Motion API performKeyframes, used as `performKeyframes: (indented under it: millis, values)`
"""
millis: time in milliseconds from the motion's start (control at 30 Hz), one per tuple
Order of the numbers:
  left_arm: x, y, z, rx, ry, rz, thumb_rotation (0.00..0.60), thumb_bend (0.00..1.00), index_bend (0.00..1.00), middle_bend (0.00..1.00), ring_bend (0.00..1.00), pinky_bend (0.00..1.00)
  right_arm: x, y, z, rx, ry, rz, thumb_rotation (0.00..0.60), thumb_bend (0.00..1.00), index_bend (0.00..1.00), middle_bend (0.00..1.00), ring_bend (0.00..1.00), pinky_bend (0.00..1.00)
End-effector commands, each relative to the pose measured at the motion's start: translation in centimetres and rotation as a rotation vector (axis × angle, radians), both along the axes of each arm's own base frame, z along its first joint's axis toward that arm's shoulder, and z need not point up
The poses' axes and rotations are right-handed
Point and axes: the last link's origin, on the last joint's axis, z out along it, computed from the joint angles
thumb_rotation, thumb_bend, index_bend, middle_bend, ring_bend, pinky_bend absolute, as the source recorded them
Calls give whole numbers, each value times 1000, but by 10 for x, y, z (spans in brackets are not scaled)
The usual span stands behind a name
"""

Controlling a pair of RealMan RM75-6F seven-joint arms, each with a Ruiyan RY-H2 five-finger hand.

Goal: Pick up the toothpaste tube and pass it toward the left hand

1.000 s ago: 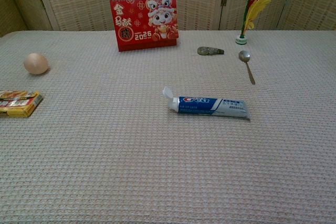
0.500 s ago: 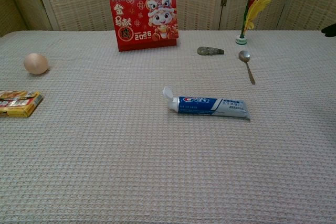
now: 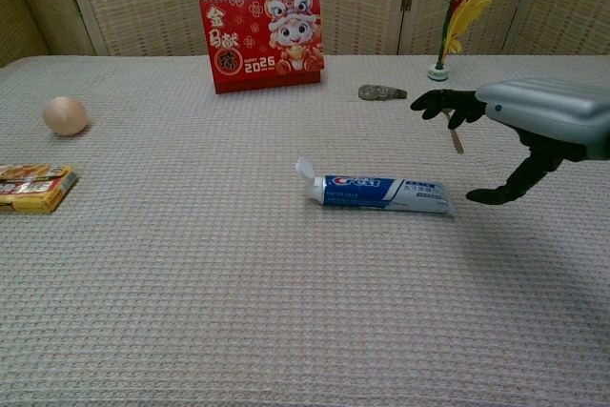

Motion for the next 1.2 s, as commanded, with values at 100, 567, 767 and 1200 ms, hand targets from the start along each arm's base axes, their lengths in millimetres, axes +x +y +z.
performKeyframes:
  millis: [100, 567, 767, 1200]
  values:
    - [0, 1, -1, -5, 2, 8, 600, 230, 57, 27, 13, 0, 17, -18, -28, 29, 33, 26, 600, 308, 139, 178, 227, 188]
    - [-3, 1, 1, 2, -5, 14, 600, 231, 68, 27, 13, 0, 35, -42, -74, 72, 87, 36, 600, 309, 231, 274, 309, 238]
    - [-6, 1, 1, 3, -7, 20, 600, 231, 68, 27, 13, 0, 35, -49, -80, 74, 102, 21, 600, 322, 264, 300, 334, 255]
    - [-10, 1, 0, 3, -7, 28, 600, 231, 68, 27, 13, 0, 39, -58, -91, 70, 108, 3, 600, 413, 336, 355, 407, 282]
